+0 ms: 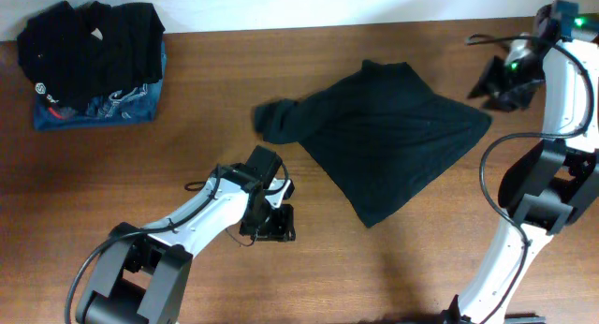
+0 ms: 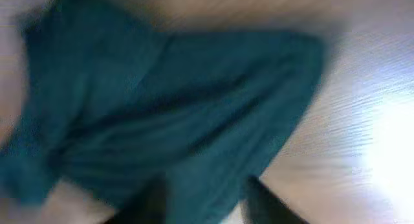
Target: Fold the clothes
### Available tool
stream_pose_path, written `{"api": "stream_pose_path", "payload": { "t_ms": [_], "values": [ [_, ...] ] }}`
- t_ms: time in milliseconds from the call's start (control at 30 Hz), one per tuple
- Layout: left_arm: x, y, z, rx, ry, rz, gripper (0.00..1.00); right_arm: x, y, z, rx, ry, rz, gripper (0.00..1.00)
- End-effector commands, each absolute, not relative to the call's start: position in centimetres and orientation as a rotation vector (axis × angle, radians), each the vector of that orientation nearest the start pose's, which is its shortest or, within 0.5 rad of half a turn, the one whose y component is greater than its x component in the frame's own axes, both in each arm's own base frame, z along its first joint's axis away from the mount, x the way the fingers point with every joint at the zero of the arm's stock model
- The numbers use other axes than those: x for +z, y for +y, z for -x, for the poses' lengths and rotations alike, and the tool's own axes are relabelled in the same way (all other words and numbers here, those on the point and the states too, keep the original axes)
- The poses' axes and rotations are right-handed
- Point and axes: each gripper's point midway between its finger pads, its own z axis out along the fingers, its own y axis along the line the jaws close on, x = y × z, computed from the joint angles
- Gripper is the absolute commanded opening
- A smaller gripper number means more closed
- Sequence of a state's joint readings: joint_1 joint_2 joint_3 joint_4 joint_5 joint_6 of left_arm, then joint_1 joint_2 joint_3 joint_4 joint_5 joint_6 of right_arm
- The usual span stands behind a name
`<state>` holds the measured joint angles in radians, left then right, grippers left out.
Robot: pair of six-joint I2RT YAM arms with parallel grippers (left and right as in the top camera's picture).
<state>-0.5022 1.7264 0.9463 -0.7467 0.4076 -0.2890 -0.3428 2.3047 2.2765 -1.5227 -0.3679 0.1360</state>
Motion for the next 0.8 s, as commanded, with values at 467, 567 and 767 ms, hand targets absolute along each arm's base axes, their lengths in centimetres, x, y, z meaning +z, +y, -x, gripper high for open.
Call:
{"api": "stream_pose_path", "payload": {
  "t_ms": [467, 567, 767],
  "values": [
    [1.3, -19.8, -23.5, -0.575, 3.129, -0.358, 0.41, 3.9, 5.6, -37.3, 0.402, 3.423, -0.205, 0.04],
    [1.2, -19.5, -23.6, -0.548, 3.126, -0.358, 0.41, 4.4, 6.8, -36.7, 0.379, 3.442, -0.146, 0.04],
    [1.1, -19.4, -23.7, -0.538, 3.125, -0.357, 0.41, 7.0, 6.0, -34.1, -0.038, 3.496, -0.189, 0.04]
  ]
}}
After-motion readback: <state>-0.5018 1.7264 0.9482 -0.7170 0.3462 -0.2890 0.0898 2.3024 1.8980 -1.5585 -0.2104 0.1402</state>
